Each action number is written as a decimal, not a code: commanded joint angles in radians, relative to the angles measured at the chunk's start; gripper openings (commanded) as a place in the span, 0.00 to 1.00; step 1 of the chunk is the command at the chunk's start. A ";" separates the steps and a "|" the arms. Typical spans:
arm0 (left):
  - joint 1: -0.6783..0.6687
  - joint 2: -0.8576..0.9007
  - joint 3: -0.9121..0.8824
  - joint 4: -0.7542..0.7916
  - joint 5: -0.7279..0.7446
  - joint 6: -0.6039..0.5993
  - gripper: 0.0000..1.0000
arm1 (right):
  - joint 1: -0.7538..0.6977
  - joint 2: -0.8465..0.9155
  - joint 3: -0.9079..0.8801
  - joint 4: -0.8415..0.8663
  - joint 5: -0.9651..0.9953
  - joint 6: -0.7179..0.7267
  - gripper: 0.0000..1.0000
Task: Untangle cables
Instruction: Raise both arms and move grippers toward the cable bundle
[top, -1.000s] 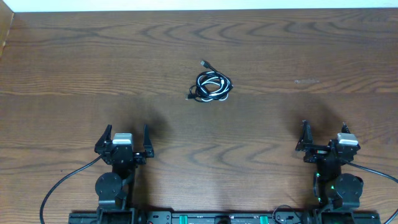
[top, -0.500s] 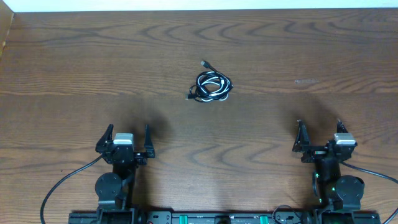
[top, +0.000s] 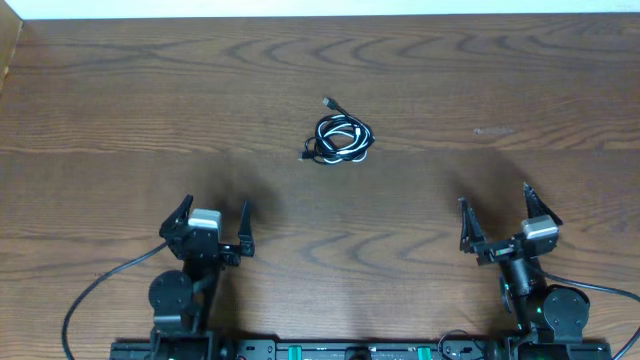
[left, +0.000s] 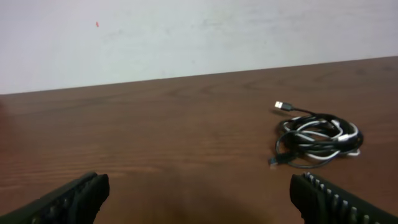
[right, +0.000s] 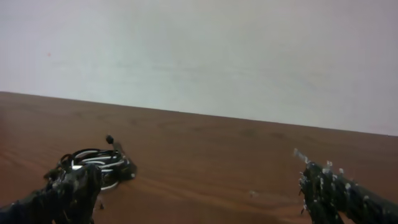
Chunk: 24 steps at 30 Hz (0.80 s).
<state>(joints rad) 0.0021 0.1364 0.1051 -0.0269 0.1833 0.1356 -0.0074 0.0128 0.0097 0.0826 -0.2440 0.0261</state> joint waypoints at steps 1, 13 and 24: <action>-0.005 0.120 0.121 -0.007 0.042 0.021 0.98 | -0.008 0.002 0.047 0.004 -0.037 -0.047 0.99; -0.005 0.465 0.537 -0.293 0.082 0.055 0.98 | -0.008 0.192 0.267 -0.093 -0.098 -0.085 0.99; -0.005 0.621 0.774 -0.515 0.177 0.055 0.98 | -0.008 0.560 0.641 -0.439 -0.182 -0.232 0.99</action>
<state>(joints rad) 0.0021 0.7296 0.8192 -0.5209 0.3092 0.1814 -0.0074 0.5049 0.5610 -0.3153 -0.3977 -0.1295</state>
